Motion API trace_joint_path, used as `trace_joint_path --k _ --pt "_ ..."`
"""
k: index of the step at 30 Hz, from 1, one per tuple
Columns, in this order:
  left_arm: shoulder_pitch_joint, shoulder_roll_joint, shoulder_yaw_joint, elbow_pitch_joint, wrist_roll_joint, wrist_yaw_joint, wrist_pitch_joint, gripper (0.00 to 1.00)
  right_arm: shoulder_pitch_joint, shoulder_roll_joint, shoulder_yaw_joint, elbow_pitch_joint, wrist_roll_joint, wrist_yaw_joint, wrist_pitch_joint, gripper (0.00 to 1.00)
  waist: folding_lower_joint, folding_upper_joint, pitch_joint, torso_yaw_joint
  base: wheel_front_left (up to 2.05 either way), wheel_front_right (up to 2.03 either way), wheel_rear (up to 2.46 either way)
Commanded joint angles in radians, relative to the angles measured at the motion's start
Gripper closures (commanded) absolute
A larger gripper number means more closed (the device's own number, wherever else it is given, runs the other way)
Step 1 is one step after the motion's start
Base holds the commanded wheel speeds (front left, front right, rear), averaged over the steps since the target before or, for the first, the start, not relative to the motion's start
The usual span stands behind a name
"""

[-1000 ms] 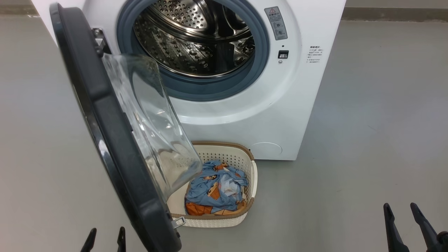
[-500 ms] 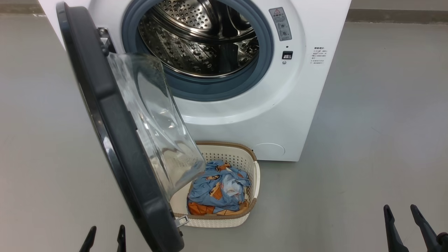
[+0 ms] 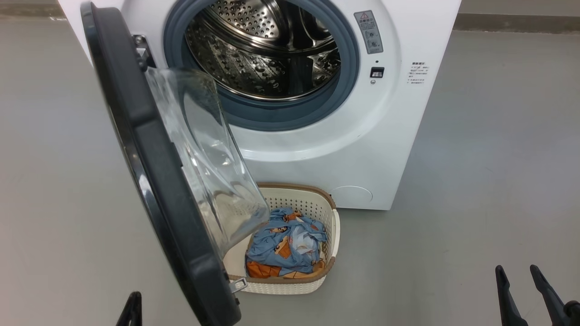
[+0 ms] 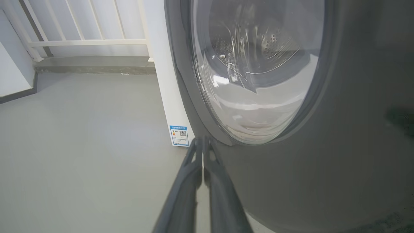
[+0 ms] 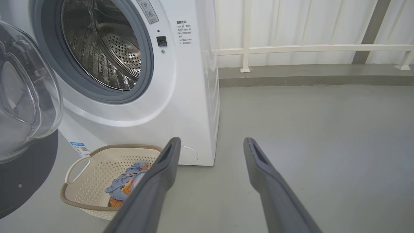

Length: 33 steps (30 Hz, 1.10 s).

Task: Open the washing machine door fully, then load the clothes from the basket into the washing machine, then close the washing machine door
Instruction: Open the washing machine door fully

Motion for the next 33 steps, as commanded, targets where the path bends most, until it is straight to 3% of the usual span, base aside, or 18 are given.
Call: trace_joint_path --k 1,10,17,21,26,33 --pt "-0.013 0.009 0.040 -0.021 -0.002 -0.001 -0.006 1.00 -0.023 -0.017 0.027 -0.024 -0.004 0.002 -0.012 0.00 0.0000 0.0000 0.001 0.002 0.00 0.00 0.00" --pt "-0.017 0.009 0.054 -0.031 -0.013 0.004 -0.006 1.00 -0.022 -0.012 0.023 -0.025 -0.006 0.002 -0.012 0.00 0.0000 0.0000 0.005 0.008 0.00 0.00 0.00" --pt "-0.043 0.009 0.133 -0.117 -0.058 0.049 -0.006 1.00 -0.020 -0.012 0.019 -0.026 -0.004 0.002 -0.012 0.00 0.0000 0.0000 0.005 0.018 0.00 0.00 0.00" --pt "-0.064 0.009 0.185 -0.242 -0.076 0.086 -0.006 1.00 -0.016 -0.010 0.016 -0.028 -0.007 0.002 -0.012 0.00 0.0000 0.0000 0.001 0.027 0.00 0.00 0.00" --pt "-0.111 0.009 0.196 -0.447 -0.058 0.082 -0.006 1.00 -0.009 -0.011 0.013 -0.030 -0.008 0.002 -0.012 0.00 0.0000 0.0000 -0.005 0.044 0.00 0.00 0.00" --pt "-0.164 0.009 0.042 -0.736 -0.001 0.023 -0.006 1.00 -0.003 -0.006 0.012 -0.032 -0.010 0.002 -0.012 0.00 0.0000 0.0000 -0.013 0.064 0.00 0.00 0.00"
